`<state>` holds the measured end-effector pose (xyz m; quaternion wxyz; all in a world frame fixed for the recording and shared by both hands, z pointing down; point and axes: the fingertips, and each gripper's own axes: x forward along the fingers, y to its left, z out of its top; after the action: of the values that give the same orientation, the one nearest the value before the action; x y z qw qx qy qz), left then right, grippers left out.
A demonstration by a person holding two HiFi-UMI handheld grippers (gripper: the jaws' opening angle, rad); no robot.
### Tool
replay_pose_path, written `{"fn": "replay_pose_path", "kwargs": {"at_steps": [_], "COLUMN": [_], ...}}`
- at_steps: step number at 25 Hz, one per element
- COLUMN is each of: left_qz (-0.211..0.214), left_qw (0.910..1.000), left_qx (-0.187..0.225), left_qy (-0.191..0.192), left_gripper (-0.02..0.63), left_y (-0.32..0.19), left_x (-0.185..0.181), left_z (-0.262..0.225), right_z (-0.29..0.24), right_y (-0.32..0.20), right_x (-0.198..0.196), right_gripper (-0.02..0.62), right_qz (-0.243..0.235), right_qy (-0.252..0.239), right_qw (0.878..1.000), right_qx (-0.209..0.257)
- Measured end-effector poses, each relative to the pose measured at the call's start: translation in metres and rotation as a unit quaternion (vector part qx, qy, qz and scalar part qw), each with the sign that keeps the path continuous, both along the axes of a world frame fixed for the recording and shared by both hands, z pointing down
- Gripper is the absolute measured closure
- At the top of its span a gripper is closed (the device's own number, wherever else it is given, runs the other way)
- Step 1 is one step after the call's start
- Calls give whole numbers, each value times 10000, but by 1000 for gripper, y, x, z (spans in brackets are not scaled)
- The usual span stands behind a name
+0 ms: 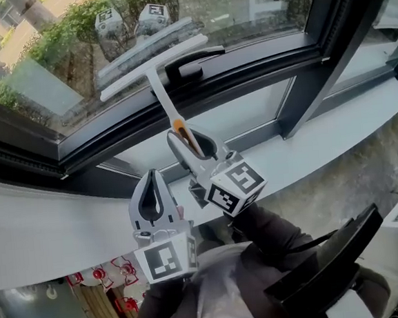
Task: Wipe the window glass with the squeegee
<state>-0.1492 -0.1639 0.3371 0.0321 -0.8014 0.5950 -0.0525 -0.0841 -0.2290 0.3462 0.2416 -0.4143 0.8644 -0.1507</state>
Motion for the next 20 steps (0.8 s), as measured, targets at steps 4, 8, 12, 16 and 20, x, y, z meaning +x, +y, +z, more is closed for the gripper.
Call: {"fn": "replay_pose_path", "kwargs": {"at_steps": [4,8,12,16,20], "left_qz": [58,232,415,459,530], "left_qw": [10000,9994,9980,9970,9967], "left_qx": [29,-38,31,101,233], "left_qy": [75,258,478,618,566], "left_gripper": [604,604,604,604,604], "left_y": [13,26,35,40,36], "left_x": [-1,1,11,20,45], "left_z": [2,3,-6,-10,-23], "right_z": [-10,-23,-49,-79,-111], "right_y": [8,19,34,48,49], "right_x": [2,7,30,52,83], "right_gripper": [508,508,509,509,509], "right_qz": [75,159,336,415,444], "right_qy": [28,15,56,44,59], "right_qw": [9999,9998,9991,9981,9960], "right_qx": [113,119,245,459,778]}}
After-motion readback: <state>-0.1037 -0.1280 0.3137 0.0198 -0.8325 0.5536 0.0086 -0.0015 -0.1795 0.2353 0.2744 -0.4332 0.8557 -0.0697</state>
